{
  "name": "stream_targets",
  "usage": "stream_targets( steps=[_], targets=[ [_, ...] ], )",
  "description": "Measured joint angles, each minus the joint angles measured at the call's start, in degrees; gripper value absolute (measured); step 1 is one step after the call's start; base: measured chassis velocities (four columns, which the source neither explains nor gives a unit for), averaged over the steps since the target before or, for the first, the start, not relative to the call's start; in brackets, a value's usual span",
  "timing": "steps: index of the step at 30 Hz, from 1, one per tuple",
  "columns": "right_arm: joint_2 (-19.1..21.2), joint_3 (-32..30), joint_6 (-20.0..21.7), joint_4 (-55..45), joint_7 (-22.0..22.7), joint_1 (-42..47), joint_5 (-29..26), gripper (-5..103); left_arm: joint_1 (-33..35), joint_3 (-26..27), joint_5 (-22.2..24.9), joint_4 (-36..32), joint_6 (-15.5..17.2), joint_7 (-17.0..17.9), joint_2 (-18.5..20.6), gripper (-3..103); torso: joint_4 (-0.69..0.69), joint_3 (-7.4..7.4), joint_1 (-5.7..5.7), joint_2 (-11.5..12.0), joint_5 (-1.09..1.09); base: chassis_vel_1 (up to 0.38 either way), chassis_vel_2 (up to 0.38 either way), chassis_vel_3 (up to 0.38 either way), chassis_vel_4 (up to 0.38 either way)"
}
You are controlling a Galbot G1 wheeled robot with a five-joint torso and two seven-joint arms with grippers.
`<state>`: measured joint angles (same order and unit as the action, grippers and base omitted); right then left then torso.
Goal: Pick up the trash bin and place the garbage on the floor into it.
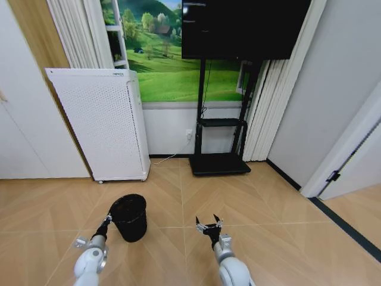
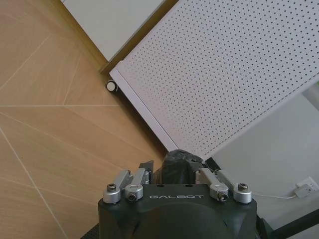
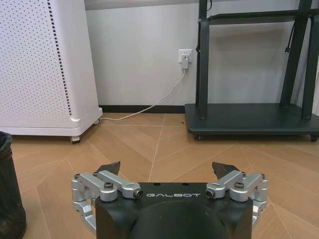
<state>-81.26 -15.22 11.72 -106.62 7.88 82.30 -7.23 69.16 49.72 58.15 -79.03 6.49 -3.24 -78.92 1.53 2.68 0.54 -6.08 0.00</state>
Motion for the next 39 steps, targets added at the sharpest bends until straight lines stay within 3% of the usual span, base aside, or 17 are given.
stream_targets(
  steps=[4,7,9,11,12,17,19,20,23,24,26,27,29,32,34,39],
  targets=[
    [0.0,-0.2,0.1,0.1,-0.1,0.0,-0.2,100,0.1,0.0,-0.3,0.0,0.0,-0.1,0.2,45,0.00,0.00,0.00,0.0,0.00,0.000,0.000,0.000,0.000],
    [0.3,-0.6,0.1,0.1,-0.1,0.0,-0.3,100,0.1,0.0,-1.5,-0.8,0.0,-0.4,0.1,62,0.01,0.00,0.00,0.0,-0.01,0.000,0.000,0.000,0.000],
    [0.3,-0.7,0.1,0.1,-0.1,0.0,-0.3,100,0.2,-0.1,-1.9,-1.1,-0.2,-0.6,0.0,62,0.01,0.00,0.00,0.0,0.00,0.000,0.000,0.000,0.000],
    [0.4,-0.8,0.1,0.0,-0.3,0.0,-0.3,100,0.6,-0.5,-3.2,-2.6,-0.4,-1.6,0.0,78,0.01,0.00,0.00,0.0,-0.01,0.000,0.000,0.000,0.000],
    [0.4,-0.8,0.1,0.0,-0.3,0.0,-0.3,100,0.6,-0.5,-3.2,-2.6,-0.4,-1.6,0.0,78,0.01,0.00,0.00,0.0,-0.01,0.000,0.000,0.000,0.000],
    [0.6,-0.9,0.1,-0.1,-1.0,0.2,-0.3,100,1.3,-1.1,-8.0,-4.7,-1.9,-2.7,-0.2,94,0.01,0.00,0.00,0.0,0.00,0.000,0.000,0.000,0.000],
    [0.6,-1.0,0.1,-0.1,-1.1,0.2,-0.5,100,3.3,-1.6,-13.7,-7.5,-2.7,-3.9,-0.7,99,0.02,0.00,0.00,0.0,0.00,0.000,0.000,0.000,0.000],
    [0.6,-1.0,0.1,-0.1,-1.1,0.2,-0.5,100,3.3,-1.6,-13.7,-7.5,-2.7,-3.9,-0.7,99,0.02,0.00,0.00,0.0,0.00,0.000,0.000,0.000,0.000],
    [0.1,-1.5,0.0,-0.1,-0.7,-0.4,-1.8,100,8.5,-2.6,-24.0,-13.5,-3.8,-4.8,-1.7,100,0.00,0.00,0.00,0.0,0.01,0.000,0.000,0.000,0.000],
    [0.1,-1.5,0.0,-0.1,-0.7,-0.4,-1.8,100,8.5,-2.6,-24.0,-13.5,-3.8,-4.8,-1.7,100,0.00,0.00,0.00,0.0,0.01,0.000,0.000,0.000,0.000],
    [-0.3,-2.0,0.0,-0.1,0.1,-0.9,-2.9,100,12.5,-3.5,-30.0,-18.4,-4.8,-4.0,-3.0,100,0.00,0.00,0.00,0.0,0.00,0.000,0.000,0.000,0.000],
    [-0.3,-2.0,0.0,-0.1,0.1,-0.9,-2.9,100,12.5,-3.5,-30.0,-18.4,-4.8,-4.0,-3.0,100,0.00,0.00,0.00,0.0,0.00,0.000,0.000,0.000,0.000],
    [-0.4,-2.6,-0.8,0.4,1.0,-1.3,-3.7,100,16.4,-5.0,-36.6,-22.9,-5.8,-3.6,-3.4,100,0.01,0.00,0.00,0.0,0.01,0.000,0.000,0.000,0.000],
    [-0.4,-2.7,-1.2,0.6,1.4,-1.4,-4.0,100,17.6,-5.4,-39.4,-23.9,-6.4,-3.7,-3.5,100,0.00,0.00,0.00,0.0,0.02,0.000,0.000,0.000,0.000],
    [-0.4,-3.3,-2.4,1.5,2.1,-1.5,-4.4,100,19.5,-6.6,-43.9,-25.5,-7.0,-3.5,-4.0,100,0.00,0.03,0.02,0.0,0.00,0.000,0.000,0.000,0.000],
    [0.0,-3.9,-3.9,2.2,2.7,-1.5,-5.2,100,19.4,-7.3,-47.0,-27.6,-5.2,-2.9,-4.4,100,0.00,0.75,0.17,-0.9,0.00,0.000,0.000,0.000,0.000]
  ],
)
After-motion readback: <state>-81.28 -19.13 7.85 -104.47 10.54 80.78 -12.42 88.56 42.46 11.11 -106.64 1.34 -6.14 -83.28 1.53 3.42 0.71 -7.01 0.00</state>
